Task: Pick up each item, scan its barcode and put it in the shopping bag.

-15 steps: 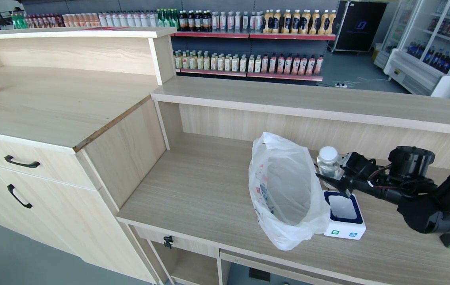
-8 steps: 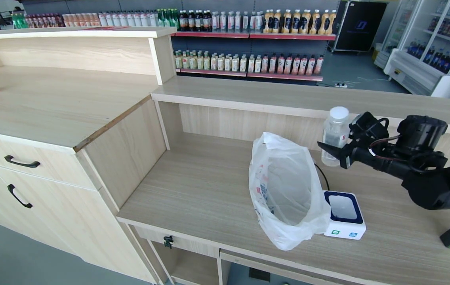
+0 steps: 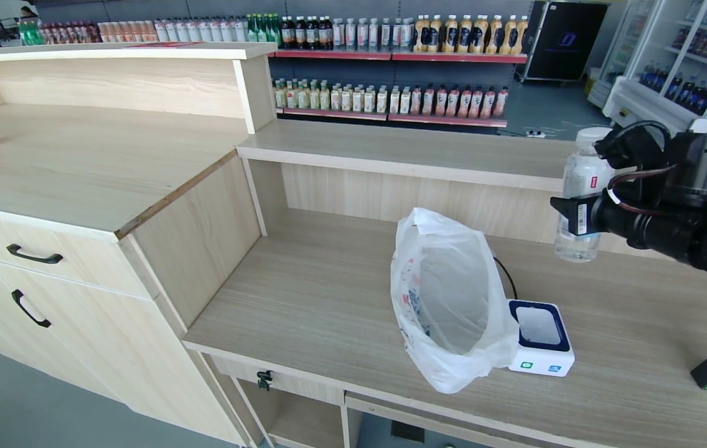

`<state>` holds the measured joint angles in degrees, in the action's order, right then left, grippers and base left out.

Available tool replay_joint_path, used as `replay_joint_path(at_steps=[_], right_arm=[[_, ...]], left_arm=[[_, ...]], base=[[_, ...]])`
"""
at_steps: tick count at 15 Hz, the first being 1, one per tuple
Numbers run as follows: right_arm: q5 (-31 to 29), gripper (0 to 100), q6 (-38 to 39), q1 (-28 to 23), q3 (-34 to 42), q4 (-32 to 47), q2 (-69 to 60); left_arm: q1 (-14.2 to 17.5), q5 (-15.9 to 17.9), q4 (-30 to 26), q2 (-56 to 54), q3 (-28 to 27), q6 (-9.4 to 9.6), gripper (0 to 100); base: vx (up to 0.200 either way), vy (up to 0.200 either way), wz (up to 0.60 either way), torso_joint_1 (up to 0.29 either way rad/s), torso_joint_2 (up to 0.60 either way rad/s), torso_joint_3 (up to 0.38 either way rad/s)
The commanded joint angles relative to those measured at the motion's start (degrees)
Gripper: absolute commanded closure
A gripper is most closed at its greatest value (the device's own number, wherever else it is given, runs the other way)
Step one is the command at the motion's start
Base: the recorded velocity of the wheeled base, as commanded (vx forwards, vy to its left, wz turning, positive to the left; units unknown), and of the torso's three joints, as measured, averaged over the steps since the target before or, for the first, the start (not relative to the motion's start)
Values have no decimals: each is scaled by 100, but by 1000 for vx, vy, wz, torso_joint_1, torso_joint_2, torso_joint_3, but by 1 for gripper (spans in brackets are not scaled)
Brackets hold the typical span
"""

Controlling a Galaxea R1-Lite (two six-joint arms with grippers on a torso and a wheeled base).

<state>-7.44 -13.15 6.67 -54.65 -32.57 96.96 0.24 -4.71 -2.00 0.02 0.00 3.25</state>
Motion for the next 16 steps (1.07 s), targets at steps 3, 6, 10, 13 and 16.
replay_joint_path(at_steps=[3,6,10,13,16], right_arm=[[-188,100,94,335,359,744,-1101],[-170,100,173,572,297,603,-960],[137,100,612,704,279,-267,-28],[392,100,463,695,323,-1542,974],[445,100,472,678,446,-1981,1677]], left_arm=[[2,-4,-2,-2,0,0,0],[2,-4,-2,-2,0,0,0],[2,-4,-2,-2,0,0,0],[2,-4,-2,-2,0,0,0],[2,-4,-2,-2,0,0,0]], base=[[0,0,200,2,1,-2],[0,0,400,0,3,-2],[0,0,0,0,0,0],[0,0,0,0,0,0],[0,0,0,0,0,0]])
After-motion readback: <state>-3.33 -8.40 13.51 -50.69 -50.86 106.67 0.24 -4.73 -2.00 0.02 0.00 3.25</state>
